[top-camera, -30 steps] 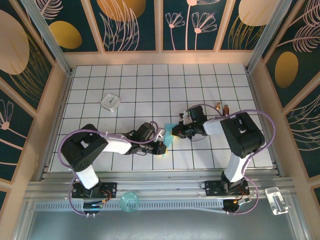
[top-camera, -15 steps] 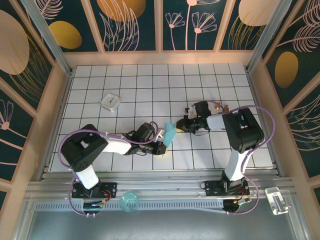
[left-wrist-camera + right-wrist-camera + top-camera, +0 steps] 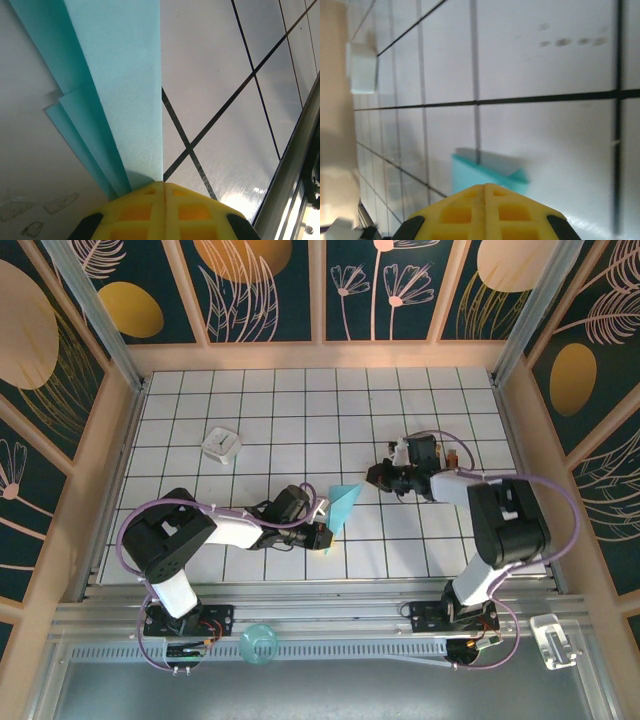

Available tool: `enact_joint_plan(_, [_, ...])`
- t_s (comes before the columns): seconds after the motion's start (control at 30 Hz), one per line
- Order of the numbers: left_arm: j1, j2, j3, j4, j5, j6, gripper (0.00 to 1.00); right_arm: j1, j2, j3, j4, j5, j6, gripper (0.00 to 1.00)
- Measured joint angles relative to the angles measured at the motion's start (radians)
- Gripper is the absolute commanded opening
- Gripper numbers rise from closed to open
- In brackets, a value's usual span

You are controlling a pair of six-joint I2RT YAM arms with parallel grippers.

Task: Fold a paper plane with a square sheet of paper (pick it up from the middle)
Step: Fold the wing for the fifth time at the center of the table.

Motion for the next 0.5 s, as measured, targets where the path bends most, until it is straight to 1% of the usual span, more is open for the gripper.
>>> enact_joint_plan(0.1, [0.0,-0.001,0.003,-0.005,0.0,-0.005,0.0,0.074,-0.068,-0.043,0.009,0.011,0.006,0.05])
enact_joint_plan(0.17, [0.0,-0.001,0.007,-0.013,-0.001,-0.01,0.0,0.128,-0.069,-0.061,0.027,0.014,0.018,0.05])
enact_joint_plan(0.27, [0.0,-0.002,0.017,-0.032,-0.001,-0.013,0.0,0.2,-0.03,-0.072,0.045,0.018,0.036,0.05])
enact_joint_plan(0.37, [0.0,-0.002,0.028,-0.052,-0.002,-0.013,0.0,0.226,0.034,-0.072,0.072,0.018,0.046,0.04])
enact_joint_plan(0.4, [0.0,-0.002,0.032,-0.06,-0.002,-0.013,0.02,0.226,0.055,-0.072,0.079,0.02,0.046,0.04])
enact_joint_plan(0.5, [0.0,-0.002,0.05,-0.093,-0.003,-0.013,0.15,0.224,0.1,-0.072,0.089,0.025,0.045,0.04])
